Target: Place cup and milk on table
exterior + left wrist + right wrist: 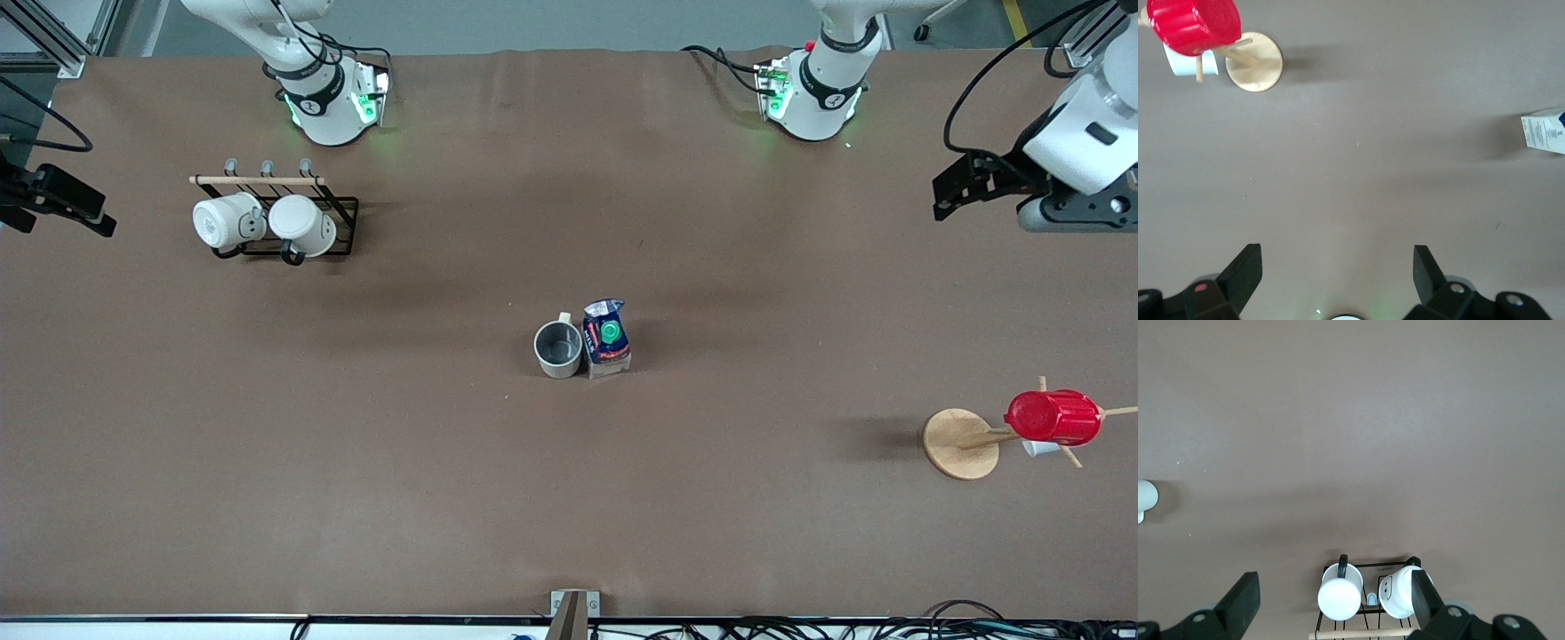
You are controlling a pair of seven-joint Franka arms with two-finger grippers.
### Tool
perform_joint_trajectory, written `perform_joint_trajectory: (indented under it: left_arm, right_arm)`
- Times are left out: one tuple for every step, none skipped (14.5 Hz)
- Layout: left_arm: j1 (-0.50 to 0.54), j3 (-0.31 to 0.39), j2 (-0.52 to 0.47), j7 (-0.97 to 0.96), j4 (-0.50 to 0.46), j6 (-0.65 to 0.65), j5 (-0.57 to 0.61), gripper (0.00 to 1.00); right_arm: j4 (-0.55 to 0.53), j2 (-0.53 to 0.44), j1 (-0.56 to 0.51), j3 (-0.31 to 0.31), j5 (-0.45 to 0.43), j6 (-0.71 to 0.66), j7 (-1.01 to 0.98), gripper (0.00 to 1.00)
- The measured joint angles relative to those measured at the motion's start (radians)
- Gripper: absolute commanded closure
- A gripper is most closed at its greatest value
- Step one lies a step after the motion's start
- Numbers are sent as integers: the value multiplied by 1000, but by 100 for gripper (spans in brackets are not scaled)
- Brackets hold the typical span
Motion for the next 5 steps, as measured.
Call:
perform_joint_trajectory:
  left_arm:
    - [3, 0, -14, 2, -11, 0, -1, 0]
    - [2, 0, -24, 2, -17, 0, -1, 0]
    - [2, 0, -30, 2, -18, 0, -2, 0]
    - [2, 0, -31, 2, -17, 2, -2, 0]
    - [2, -1, -31, 2, -15, 2, -2, 0]
  right_arm:
    - [0, 0, 0, 0, 0, 0, 0, 0]
    - [0, 0, 0, 0, 0, 0, 0, 0]
    - [0, 0, 0, 0, 0, 0, 0, 0]
    - [0, 0, 0, -1, 0, -1, 0, 0]
    - [0, 0, 0, -1, 0, -1, 0, 0]
